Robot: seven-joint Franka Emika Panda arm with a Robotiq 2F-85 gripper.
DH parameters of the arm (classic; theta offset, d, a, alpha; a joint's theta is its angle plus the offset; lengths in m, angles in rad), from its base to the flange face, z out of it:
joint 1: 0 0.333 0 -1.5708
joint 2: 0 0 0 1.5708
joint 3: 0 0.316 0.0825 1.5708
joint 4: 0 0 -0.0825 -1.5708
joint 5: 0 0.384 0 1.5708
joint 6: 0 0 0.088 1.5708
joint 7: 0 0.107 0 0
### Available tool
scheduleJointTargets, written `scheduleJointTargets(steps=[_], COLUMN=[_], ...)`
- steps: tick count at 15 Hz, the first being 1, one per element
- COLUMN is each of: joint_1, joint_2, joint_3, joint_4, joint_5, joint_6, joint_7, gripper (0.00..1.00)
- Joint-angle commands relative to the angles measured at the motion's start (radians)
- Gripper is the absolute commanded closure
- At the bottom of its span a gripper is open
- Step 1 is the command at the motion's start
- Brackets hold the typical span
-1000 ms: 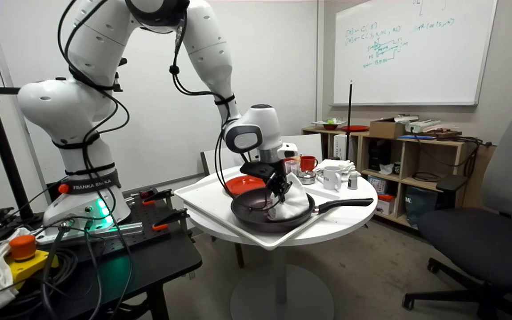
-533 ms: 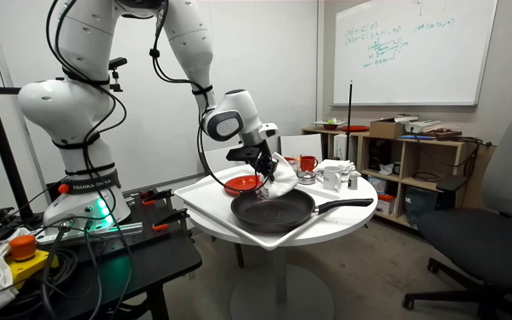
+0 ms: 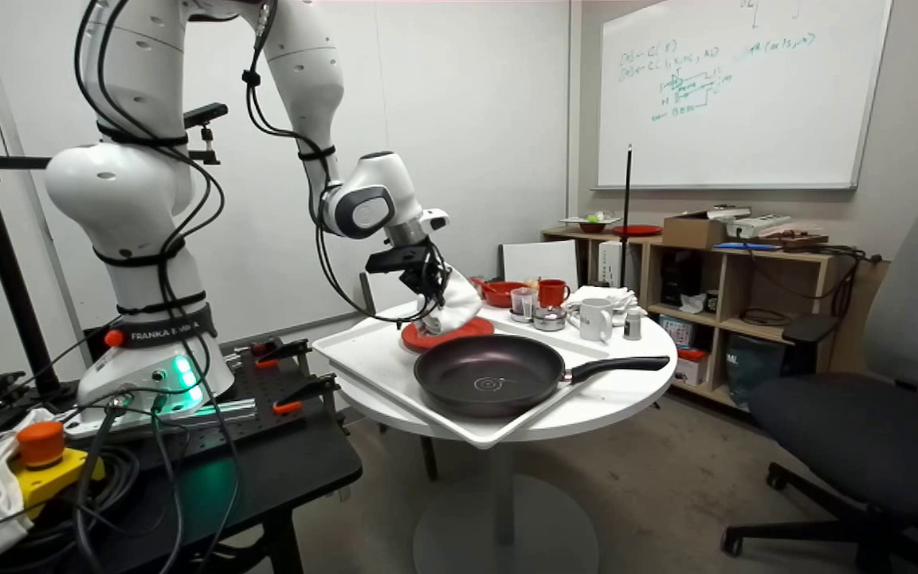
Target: Use the left towel to wipe the pan
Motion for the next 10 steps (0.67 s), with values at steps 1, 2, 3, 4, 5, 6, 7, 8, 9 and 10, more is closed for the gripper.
scheduleJointTargets(steps=[1, 2, 3, 4, 5, 6, 7, 8, 9, 10], joint_1=[0.119, 0.157, 0.213, 0.246, 0.273, 0.298, 0.345, 0.380, 0.424, 0.457], joint_2=[-0.079, -0.084, -0.086, -0.090, -0.089, -0.090, -0.084, -0.081, -0.080, -0.075], joint_3=[-0.017, -0.025, -0.070, -0.082, -0.095, -0.108, -0.135, -0.160, -0.194, -0.218], joint_4=[-0.062, -0.068, -0.074, -0.077, -0.083, -0.087, -0.091, -0.090, -0.089, -0.084], joint_5=[-0.005, -0.007, -0.087, -0.106, -0.132, -0.152, -0.148, -0.176, -0.213, -0.253], joint_6=[-0.042, -0.058, -0.071, -0.091, -0.110, -0.130, -0.154, -0.180, -0.214, -0.254], joint_7=[-0.017, -0.019, 0.042, 0.039, 0.037, 0.034, 0.012, 0.019, 0.027, 0.031], gripper=[0.97, 0.97, 0.97, 0.97, 0.97, 0.97, 0.97, 0.97, 0.97, 0.97])
